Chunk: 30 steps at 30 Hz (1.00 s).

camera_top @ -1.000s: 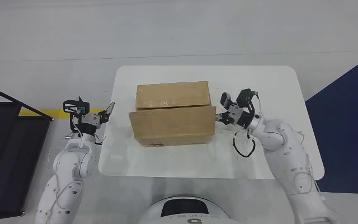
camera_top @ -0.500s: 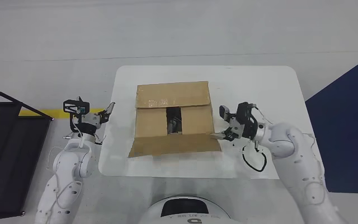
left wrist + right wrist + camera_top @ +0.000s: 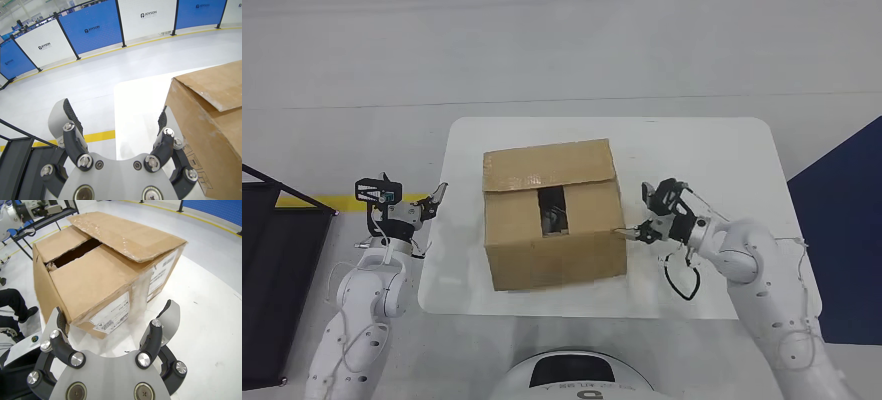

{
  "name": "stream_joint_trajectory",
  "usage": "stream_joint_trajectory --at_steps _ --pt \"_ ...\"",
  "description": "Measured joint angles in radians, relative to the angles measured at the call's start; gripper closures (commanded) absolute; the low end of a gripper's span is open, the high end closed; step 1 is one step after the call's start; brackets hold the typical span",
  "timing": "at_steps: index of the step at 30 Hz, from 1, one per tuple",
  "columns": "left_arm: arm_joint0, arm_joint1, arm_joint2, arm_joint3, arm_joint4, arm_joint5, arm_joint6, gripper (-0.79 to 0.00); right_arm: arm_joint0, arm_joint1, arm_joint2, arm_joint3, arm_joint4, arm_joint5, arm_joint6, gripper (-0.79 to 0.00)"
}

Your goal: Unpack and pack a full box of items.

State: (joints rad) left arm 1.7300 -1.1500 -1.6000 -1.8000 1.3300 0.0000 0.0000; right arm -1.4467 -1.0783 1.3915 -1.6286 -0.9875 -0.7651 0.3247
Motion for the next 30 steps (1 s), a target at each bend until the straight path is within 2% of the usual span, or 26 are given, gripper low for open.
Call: stream_joint_trajectory --at_steps 3,11,16,21,25,30 --pt "0.0 0.0 0.0 0.0 0.0 0.0 0.0 -0.785 0.027 -0.005 -0.018 0.025 0.024 0.04 -0.021 -0.785" --pt "0.0 0.0 0.0 0.0 0.0 0.0 0.0 -0.785 0.071 -0.007 -0.024 0.048 0.111 0.047 -0.023 -0.785" --pt "0.0 0.0 0.0 0.0 0.0 0.0 0.0 -0.785 0.12 -0.017 -0.08 0.074 -0.002 0.183 0.003 -0.785" --pt "0.0 0.0 0.0 0.0 0.0 0.0 0.0 -0.785 0.192 -0.032 -0.162 0.131 -0.078 0.253 0.018 -0.785" --pt "0.0 0.0 0.0 0.0 0.0 0.0 0.0 -0.785 0.218 -0.037 -0.182 0.132 -0.14 0.321 0.001 -0.785" --pt "0.0 0.0 0.0 0.0 0.0 0.0 0.0 -0.785 0.232 -0.051 -0.221 0.111 -0.307 0.536 -0.062 -0.785"
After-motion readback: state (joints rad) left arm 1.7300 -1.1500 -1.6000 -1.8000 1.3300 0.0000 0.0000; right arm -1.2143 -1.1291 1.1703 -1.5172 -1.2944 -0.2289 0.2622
